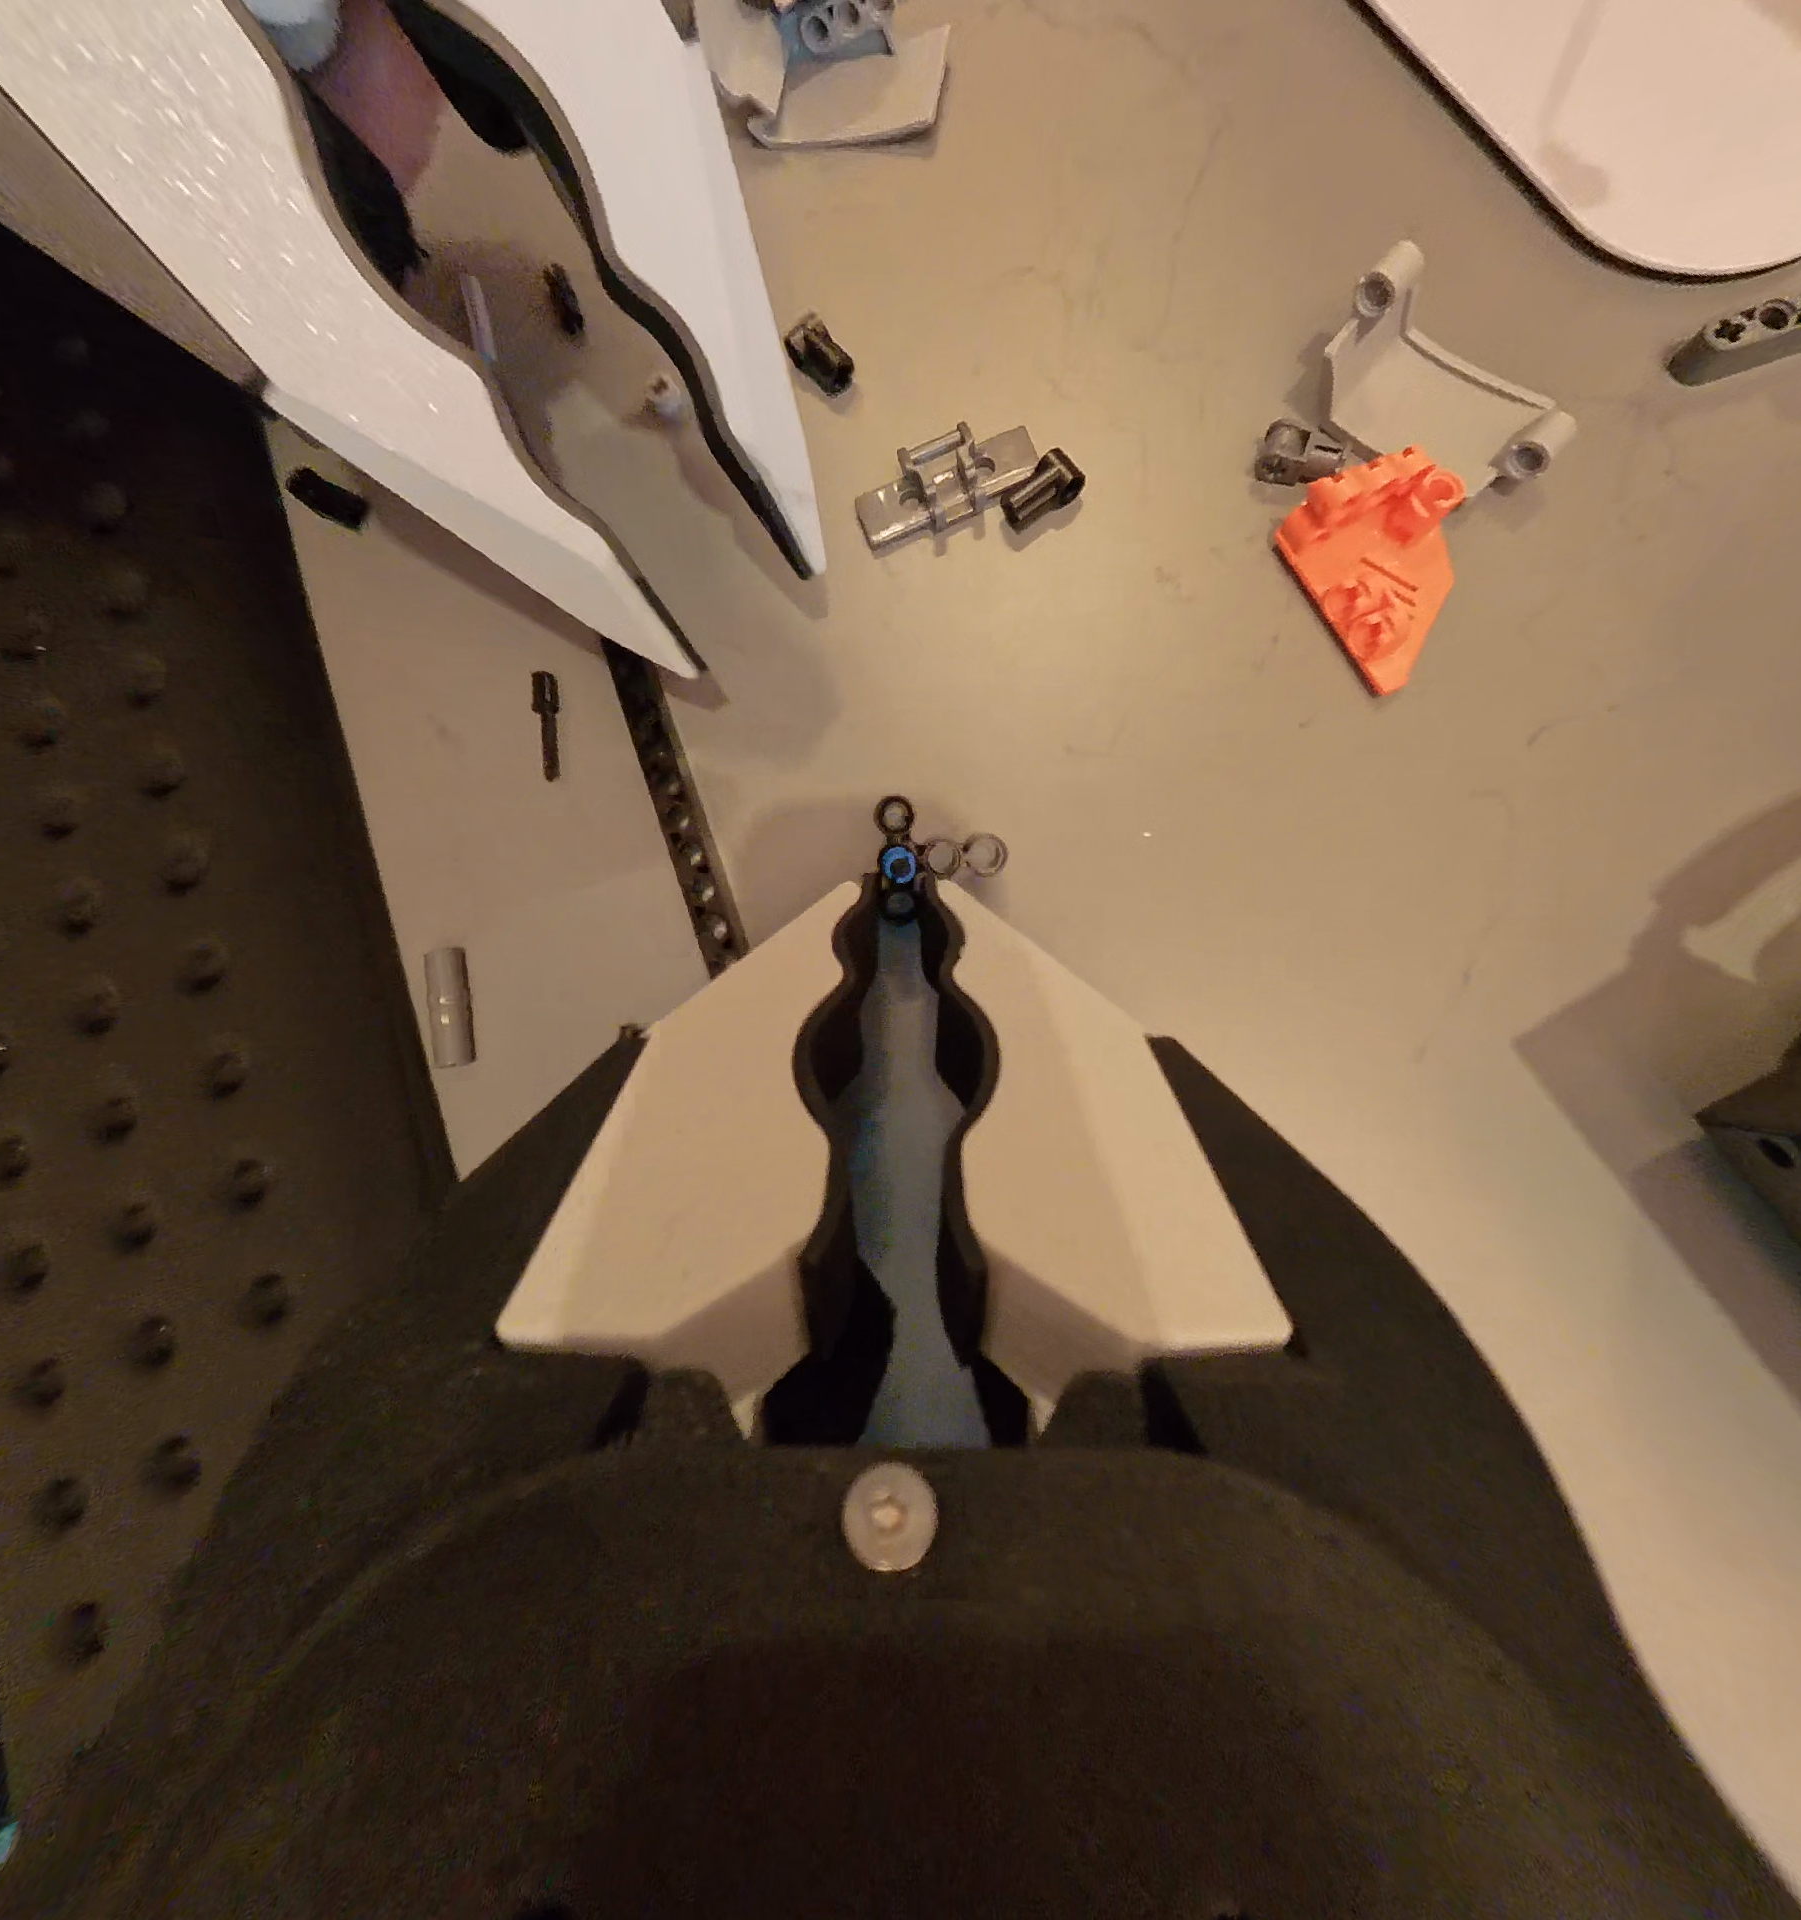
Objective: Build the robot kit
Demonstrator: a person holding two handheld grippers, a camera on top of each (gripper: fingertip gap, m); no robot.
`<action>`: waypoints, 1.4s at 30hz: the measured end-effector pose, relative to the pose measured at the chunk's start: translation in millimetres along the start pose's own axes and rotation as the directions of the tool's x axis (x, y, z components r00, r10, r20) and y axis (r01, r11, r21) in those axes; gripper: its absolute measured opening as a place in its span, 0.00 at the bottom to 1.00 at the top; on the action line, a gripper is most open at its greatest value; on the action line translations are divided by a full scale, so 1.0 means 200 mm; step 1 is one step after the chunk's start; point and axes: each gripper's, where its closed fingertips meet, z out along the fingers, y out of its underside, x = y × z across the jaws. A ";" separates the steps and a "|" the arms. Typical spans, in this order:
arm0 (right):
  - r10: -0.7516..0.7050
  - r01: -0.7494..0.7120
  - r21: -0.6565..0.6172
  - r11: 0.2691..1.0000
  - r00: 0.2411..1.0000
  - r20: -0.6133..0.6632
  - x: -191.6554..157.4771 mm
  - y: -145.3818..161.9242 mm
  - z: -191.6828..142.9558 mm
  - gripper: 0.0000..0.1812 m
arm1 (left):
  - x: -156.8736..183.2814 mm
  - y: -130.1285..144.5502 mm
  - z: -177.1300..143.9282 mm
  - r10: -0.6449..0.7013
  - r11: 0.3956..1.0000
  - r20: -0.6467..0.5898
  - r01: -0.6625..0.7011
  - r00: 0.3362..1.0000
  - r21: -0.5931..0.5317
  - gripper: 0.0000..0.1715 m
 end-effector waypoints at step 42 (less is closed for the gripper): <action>0.133 -0.442 0.435 0.785 0.806 0.577 -0.11 -0.55 -0.53 0.13 | -0.01 -0.56 -0.29 -0.004 0.883 -0.140 0.069 0.990 0.465 0.00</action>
